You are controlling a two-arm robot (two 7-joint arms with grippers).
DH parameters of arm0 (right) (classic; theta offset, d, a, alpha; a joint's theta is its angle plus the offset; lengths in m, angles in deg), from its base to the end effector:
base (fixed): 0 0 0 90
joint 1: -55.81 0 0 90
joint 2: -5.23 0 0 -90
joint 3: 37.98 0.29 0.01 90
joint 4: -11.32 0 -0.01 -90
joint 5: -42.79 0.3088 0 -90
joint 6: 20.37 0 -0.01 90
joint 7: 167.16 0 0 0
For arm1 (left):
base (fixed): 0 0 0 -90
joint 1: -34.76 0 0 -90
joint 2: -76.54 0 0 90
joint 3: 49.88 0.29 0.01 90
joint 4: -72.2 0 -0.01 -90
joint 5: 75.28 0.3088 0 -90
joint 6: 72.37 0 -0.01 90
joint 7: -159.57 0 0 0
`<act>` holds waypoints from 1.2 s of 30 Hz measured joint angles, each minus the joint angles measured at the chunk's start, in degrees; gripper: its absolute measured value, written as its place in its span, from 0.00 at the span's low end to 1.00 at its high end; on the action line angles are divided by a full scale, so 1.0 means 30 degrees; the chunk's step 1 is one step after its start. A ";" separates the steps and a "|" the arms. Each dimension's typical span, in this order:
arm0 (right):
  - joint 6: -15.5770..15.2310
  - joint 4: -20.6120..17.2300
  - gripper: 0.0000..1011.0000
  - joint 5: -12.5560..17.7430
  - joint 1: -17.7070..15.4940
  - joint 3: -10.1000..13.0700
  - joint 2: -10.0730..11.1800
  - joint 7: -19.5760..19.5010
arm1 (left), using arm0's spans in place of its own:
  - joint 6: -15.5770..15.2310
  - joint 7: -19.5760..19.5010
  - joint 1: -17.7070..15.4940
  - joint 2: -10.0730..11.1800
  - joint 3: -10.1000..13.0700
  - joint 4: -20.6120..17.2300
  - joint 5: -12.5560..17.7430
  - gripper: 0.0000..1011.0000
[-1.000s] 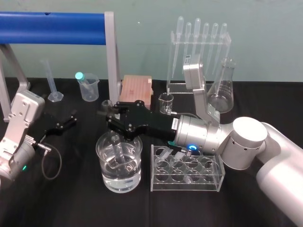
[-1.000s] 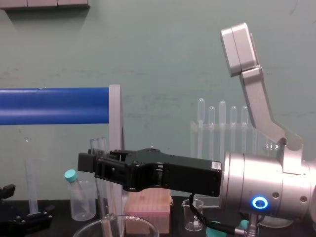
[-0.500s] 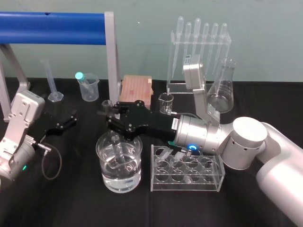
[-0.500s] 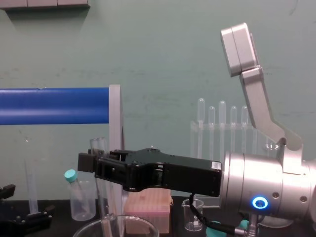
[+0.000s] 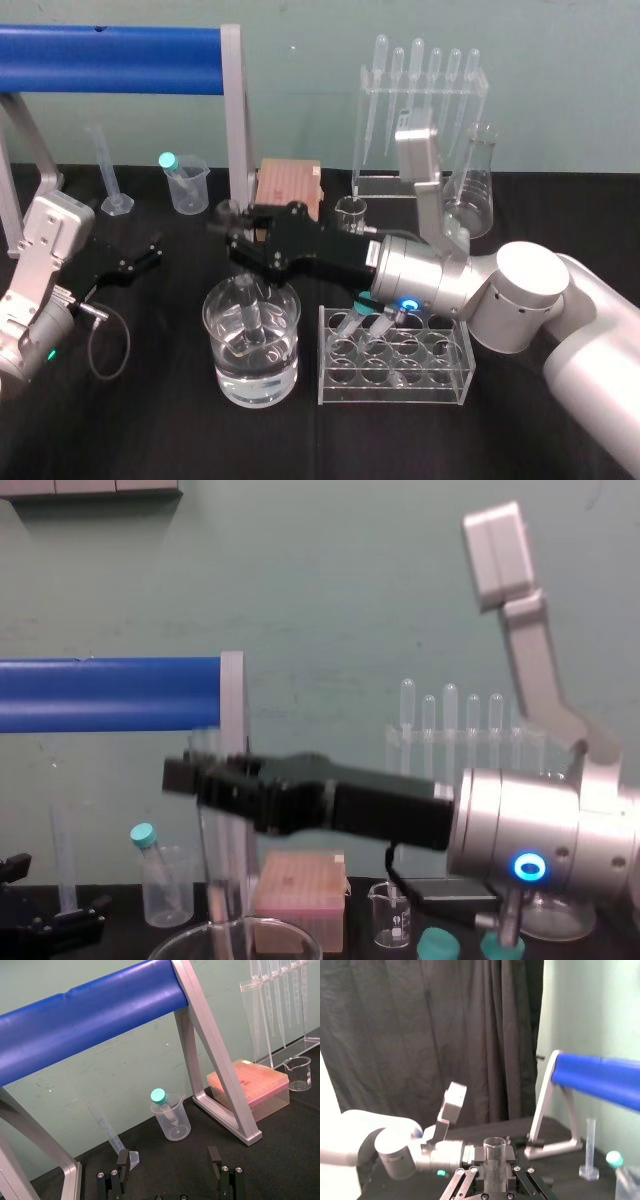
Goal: Hold the test tube with one hand and immerse one end into the beaker, then return it to the test tube rack.
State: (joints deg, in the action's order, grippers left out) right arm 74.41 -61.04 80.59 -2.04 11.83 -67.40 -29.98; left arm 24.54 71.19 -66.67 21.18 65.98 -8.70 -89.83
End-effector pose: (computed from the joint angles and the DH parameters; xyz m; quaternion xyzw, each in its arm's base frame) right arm 0.4341 0.0731 -0.2436 0.0584 -0.0008 -0.1157 0.9916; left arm 0.3581 0.0827 -0.3023 0.1414 -0.1324 0.5799 0.7913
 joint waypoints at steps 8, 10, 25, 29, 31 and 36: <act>0.1084 -0.1052 0.23 0.0701 -0.0296 0.0944 -0.0015 0.0061 | -0.0001 0.0000 0.0001 0.0001 0.0000 0.0000 0.0000 0.99; 0.1286 -0.1512 0.23 0.0920 -0.0379 0.1227 0.0052 0.0038 | 0.0000 0.0000 0.0000 0.0001 -0.0001 0.0000 0.0001 0.99; 0.1497 -0.6485 0.23 0.2240 -0.2421 0.4447 0.2547 -0.2750 | 0.0000 0.0000 0.0000 0.0001 -0.0001 -0.0001 0.0000 0.99; 0.0831 -0.8357 0.23 0.2312 -0.4170 0.5948 0.4232 -0.4482 | -0.0001 0.0000 -0.0001 0.0001 0.0000 -0.0001 0.0000 0.99; 0.0590 -0.8827 0.23 0.2321 -0.4764 0.6368 0.4662 -0.4992 | -0.0002 0.0000 0.0000 0.0001 0.0001 0.0000 0.0000 0.99; -0.0055 -1.0433 0.23 0.2376 -0.7169 0.7893 0.5871 -0.6816 | -0.0001 0.0000 0.0000 0.0001 -0.0001 0.0000 0.0000 0.99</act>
State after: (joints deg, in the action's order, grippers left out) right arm 74.25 -92.34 87.72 -23.55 35.51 -49.79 -50.43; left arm 24.53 71.19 -66.67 21.18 65.98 -8.70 -89.83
